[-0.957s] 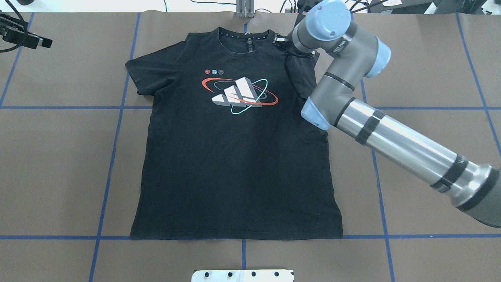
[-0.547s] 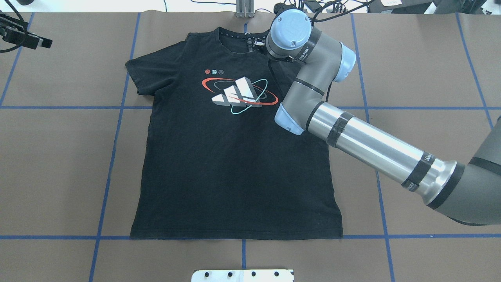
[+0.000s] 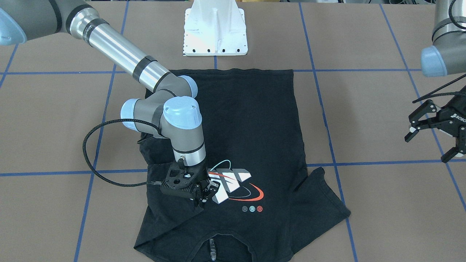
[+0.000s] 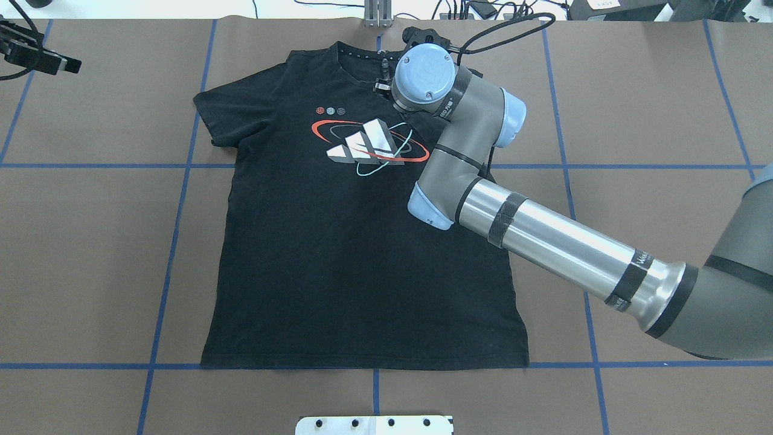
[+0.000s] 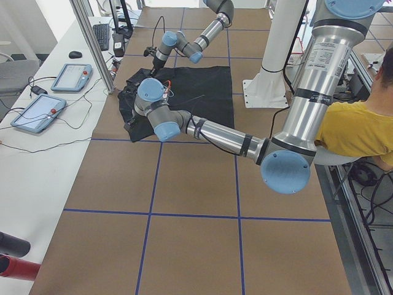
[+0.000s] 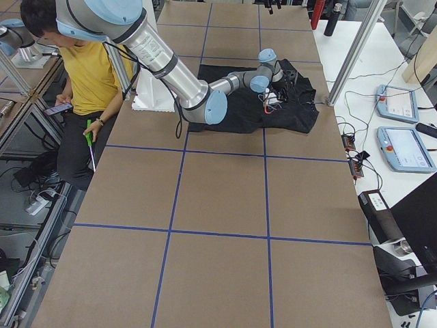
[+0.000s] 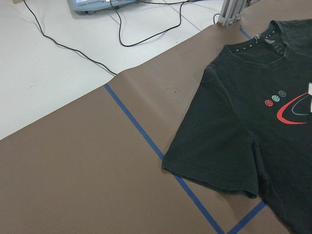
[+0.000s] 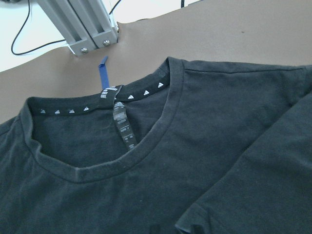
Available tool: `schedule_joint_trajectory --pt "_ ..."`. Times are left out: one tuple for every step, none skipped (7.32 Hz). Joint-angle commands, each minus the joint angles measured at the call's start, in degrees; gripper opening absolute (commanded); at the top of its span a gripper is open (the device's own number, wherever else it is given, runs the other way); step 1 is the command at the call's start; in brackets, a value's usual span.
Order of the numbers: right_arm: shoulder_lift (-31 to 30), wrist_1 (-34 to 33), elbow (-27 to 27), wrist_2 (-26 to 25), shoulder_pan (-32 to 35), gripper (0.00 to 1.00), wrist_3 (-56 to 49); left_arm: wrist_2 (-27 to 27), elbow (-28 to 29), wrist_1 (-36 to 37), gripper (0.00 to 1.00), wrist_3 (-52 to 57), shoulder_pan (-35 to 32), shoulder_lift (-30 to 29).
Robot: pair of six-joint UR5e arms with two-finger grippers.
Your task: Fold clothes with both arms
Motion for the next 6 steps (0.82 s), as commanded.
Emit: schedule_joint_trajectory --pt "0.9 -0.8 0.6 1.7 1.4 1.0 -0.6 7.3 0.8 -1.9 1.0 -8.9 3.3 -2.4" --pt "0.6 -1.3 0.8 6.1 3.7 1.0 -0.8 10.3 4.3 -5.1 1.0 -15.0 5.5 -4.8" --pt "0.3 -5.3 2.2 9.3 6.0 1.0 -3.4 13.9 8.4 -9.0 1.0 -18.3 8.1 -6.3" --pt "-1.7 -7.9 5.9 10.8 7.0 1.0 -8.4 16.8 13.4 -10.3 1.0 -20.8 9.3 -9.6" --pt "-6.5 -8.6 11.3 13.4 8.8 1.0 -10.6 19.9 18.5 -12.2 1.0 -22.6 11.5 -12.2" --pt "-13.4 -8.8 18.2 17.5 11.7 1.0 -13.8 24.4 23.0 -15.1 1.0 -25.7 13.9 -14.2"
